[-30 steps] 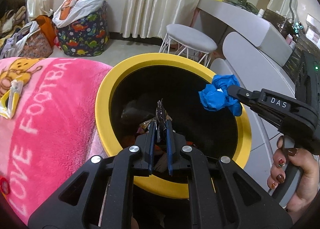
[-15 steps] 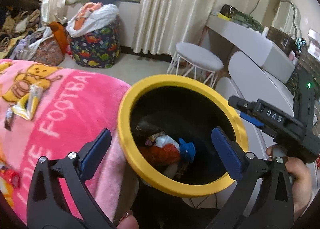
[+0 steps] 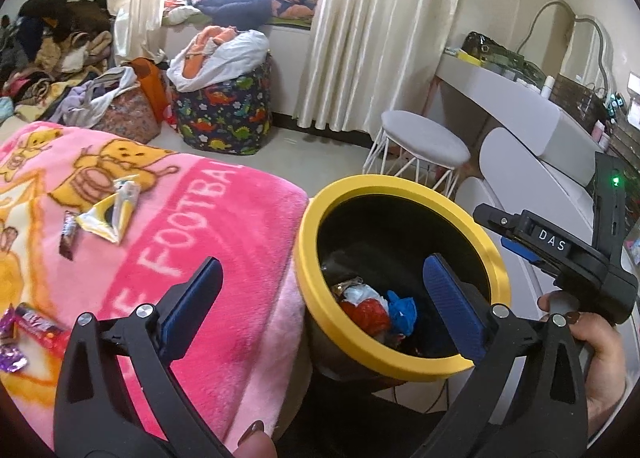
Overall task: Collect trash
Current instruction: 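Move both tools back over the wrappers on the blanket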
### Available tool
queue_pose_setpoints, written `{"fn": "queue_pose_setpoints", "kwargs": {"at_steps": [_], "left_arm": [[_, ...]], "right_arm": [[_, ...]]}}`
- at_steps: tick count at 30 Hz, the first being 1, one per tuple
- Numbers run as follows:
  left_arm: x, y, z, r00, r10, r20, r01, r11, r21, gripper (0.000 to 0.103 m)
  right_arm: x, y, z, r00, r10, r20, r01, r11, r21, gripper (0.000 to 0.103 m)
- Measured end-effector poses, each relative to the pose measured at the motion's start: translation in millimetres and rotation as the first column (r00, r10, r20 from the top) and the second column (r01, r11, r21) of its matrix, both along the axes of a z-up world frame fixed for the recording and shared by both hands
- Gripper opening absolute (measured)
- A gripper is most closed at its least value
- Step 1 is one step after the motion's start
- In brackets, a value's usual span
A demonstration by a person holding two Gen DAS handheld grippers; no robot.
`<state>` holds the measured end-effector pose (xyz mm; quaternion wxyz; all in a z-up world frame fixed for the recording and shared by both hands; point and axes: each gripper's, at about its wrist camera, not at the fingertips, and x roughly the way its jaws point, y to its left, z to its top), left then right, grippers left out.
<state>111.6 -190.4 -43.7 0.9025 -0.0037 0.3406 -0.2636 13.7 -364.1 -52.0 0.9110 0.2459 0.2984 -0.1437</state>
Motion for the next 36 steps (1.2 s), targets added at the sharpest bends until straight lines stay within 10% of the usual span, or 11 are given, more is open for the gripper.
{"fn": "queue_pose_setpoints", "kwargs": {"at_steps": [36], "left_arm": [[-1.6, 110.1, 12.4, 0.973, 0.224, 0.063, -0.224, 0.975, -0.014, 0.092]], "right_arm": [[28.5, 114.1, 24.9, 0.962, 0.269, 0.037, -0.263, 0.957, -0.124, 0.083]]}}
